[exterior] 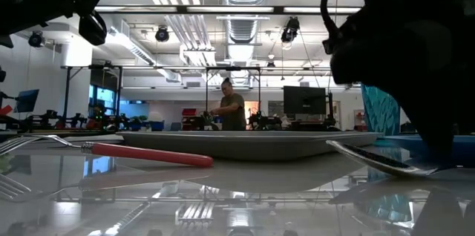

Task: Pick and place plate/cup/fork/spoon on tray
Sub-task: Put the blue plate on the gray serving tray

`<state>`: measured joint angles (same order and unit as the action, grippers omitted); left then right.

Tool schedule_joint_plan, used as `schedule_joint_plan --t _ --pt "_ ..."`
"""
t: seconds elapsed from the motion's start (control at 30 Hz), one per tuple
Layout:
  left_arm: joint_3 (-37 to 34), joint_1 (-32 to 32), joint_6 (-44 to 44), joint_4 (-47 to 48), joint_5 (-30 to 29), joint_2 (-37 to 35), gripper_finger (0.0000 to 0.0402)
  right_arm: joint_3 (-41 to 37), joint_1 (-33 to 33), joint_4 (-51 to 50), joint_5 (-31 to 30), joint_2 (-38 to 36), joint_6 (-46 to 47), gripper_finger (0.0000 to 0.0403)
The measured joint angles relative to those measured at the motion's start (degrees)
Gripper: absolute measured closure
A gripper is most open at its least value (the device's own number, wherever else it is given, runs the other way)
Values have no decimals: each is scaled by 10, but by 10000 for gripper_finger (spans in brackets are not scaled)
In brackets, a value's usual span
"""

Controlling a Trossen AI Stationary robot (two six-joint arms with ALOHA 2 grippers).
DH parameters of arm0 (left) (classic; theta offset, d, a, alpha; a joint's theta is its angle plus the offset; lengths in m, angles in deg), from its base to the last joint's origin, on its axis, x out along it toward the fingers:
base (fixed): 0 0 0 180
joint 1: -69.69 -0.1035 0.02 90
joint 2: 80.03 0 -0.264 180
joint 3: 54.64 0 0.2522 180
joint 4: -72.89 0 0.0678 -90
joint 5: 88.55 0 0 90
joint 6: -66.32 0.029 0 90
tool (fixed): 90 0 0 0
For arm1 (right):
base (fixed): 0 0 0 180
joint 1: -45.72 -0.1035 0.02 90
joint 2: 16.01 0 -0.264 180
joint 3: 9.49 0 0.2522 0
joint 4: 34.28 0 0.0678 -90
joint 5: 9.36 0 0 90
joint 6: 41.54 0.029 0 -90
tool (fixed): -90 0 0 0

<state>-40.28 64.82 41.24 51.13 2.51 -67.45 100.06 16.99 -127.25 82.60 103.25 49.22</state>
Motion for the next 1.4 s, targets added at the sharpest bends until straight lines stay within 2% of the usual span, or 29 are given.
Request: schedule_joint_plan --t 0.47,0.6,0.97,1.17,1.4 --pt "0 0 0 0 0 0 402 -10 4 0 -5 26 -8 155" --pt "0 0 0 0 0 0 402 -11 4 2 -6 28 -8 200" --pt "0 0 0 0 0 0 402 -12 5 3 11 24 -25 381" --pt "0 0 0 0 0 0 402 6 5 -22 25 23 -39 388" --pt "0 0 0 0 0 0 402 60 1 -106 20 21 -61 394"
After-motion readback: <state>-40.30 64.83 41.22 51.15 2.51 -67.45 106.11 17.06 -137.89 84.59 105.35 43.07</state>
